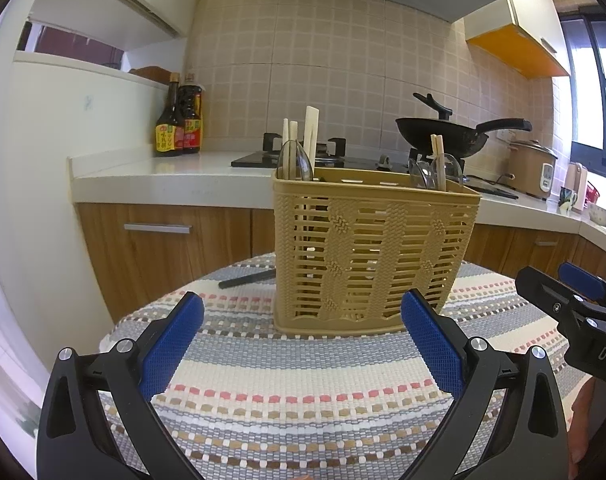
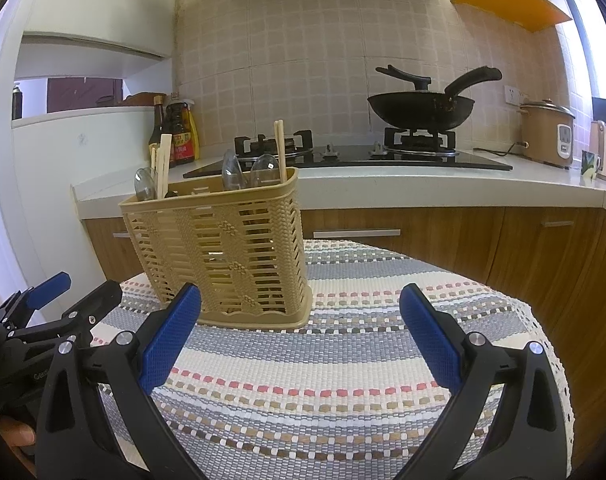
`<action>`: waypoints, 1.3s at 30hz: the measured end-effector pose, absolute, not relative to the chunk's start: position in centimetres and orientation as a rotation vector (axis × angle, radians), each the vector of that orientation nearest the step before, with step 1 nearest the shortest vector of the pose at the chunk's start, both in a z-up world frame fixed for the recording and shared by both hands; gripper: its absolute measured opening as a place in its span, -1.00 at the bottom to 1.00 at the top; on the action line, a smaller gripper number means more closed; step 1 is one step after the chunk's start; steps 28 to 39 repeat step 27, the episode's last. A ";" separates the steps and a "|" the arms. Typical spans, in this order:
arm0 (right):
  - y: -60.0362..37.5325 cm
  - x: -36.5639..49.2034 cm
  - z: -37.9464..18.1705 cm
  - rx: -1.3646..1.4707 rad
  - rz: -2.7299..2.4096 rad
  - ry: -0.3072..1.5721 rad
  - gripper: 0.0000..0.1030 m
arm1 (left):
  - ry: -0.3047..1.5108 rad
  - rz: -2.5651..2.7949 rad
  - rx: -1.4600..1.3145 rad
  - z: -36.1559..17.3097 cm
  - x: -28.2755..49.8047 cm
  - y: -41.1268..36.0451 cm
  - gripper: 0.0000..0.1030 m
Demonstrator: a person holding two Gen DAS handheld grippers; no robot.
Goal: Organize utensils
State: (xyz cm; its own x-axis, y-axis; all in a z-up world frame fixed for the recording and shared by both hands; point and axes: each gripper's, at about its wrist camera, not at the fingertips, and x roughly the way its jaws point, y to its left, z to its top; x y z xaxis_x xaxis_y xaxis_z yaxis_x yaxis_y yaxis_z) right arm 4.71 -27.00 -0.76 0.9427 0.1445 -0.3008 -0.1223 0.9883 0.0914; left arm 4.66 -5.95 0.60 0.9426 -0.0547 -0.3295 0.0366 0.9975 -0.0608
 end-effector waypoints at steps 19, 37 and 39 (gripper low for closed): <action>-27.5 5.2 -1.0 0.085 0.139 0.328 0.85 | 0.305 -0.033 -0.038 0.8 4.2 -6.2 0.86; -27.5 5.2 -0.9 0.085 0.139 0.327 0.85 | 0.343 -0.043 -0.069 0.8 4.6 -5.8 0.86; -27.5 5.2 -0.9 0.085 0.139 0.327 0.85 | 0.343 -0.043 -0.069 0.8 4.6 -5.8 0.86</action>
